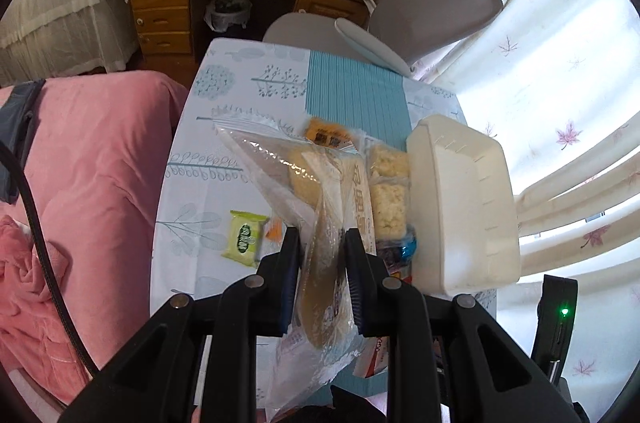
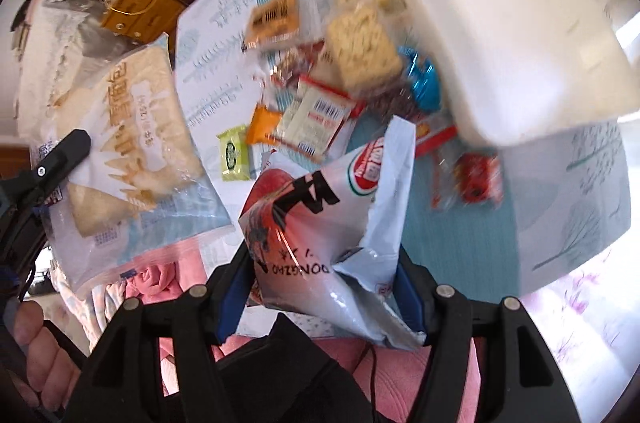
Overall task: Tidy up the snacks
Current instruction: 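Carry the bread bag into the white tray with the left tool while the right tool drops the chip bag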
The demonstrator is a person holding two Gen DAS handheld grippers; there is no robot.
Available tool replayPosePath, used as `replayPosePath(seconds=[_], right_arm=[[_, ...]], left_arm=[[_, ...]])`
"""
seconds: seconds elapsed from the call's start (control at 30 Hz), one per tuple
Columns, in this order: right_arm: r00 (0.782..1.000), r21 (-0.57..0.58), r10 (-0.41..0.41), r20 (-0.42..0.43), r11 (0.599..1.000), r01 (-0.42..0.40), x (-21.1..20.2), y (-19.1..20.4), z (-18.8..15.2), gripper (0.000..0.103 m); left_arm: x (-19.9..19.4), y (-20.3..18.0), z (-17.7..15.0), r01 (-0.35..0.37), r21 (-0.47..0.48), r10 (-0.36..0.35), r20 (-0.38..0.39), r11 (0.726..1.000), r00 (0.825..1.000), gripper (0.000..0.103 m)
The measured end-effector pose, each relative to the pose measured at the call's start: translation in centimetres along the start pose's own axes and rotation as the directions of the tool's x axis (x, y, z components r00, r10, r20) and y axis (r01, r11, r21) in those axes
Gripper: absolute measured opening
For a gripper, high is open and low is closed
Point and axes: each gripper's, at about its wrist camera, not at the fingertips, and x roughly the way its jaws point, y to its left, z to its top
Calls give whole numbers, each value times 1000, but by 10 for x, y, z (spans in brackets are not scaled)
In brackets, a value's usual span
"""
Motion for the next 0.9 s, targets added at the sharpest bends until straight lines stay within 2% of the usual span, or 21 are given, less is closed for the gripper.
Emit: replayPosePath(seconds=[0.27,0.47,0.7,0.9], right_arm=[[997,-50,42,60,998,-39,-43,-52,23,64],[992,-91,65,104,994,-56,-70,-91,38,64],[981,-138,85,175,989,-61,-92,-118,63,64],[961,-203,104,255,978,-52,-110,-128,88,65]], left_arm=[[-12,-77,-14,-42,0,41,57,999,997,20],[-14,-128,-22,-41,16,39,85,999,996,20],[-11,-168,-18,-27,46,21,140,999,990,20],[0,-195,-2,-23,79,12,145,997,989,21]])
